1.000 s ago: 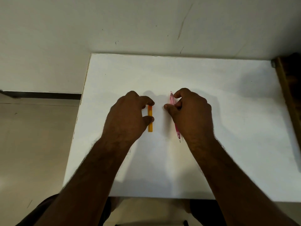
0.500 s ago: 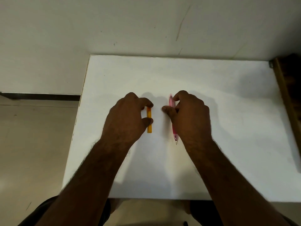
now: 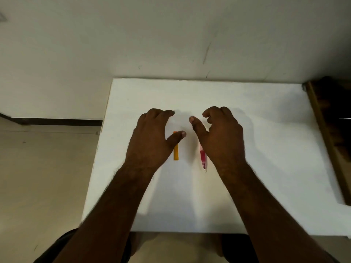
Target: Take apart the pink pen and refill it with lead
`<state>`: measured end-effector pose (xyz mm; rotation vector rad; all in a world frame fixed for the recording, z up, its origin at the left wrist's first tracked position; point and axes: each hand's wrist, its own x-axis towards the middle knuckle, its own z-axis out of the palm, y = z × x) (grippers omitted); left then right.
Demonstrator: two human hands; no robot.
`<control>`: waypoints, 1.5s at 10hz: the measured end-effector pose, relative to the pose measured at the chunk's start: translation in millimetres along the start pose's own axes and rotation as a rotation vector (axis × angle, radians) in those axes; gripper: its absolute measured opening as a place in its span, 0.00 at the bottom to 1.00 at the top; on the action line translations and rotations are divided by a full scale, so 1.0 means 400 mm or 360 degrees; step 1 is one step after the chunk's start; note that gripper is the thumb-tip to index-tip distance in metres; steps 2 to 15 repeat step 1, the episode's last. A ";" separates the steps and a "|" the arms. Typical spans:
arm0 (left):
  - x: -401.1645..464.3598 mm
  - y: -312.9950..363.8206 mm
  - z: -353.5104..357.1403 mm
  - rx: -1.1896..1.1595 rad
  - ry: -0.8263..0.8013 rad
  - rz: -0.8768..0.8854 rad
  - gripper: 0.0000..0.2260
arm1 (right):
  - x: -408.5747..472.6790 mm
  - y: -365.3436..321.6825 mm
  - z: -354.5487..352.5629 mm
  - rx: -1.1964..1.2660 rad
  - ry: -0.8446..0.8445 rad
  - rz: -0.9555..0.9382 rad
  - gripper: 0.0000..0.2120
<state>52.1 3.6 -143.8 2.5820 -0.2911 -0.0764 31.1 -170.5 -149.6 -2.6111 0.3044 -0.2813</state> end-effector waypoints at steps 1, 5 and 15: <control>-0.013 0.013 -0.020 -0.0029 0.0131 -0.0030 0.30 | -0.005 -0.022 -0.029 0.0053 0.0024 -0.0104 0.22; -0.013 0.013 -0.020 -0.0029 0.0131 -0.0030 0.30 | -0.005 -0.022 -0.029 0.0053 0.0024 -0.0104 0.22; -0.013 0.013 -0.020 -0.0029 0.0131 -0.0030 0.30 | -0.005 -0.022 -0.029 0.0053 0.0024 -0.0104 0.22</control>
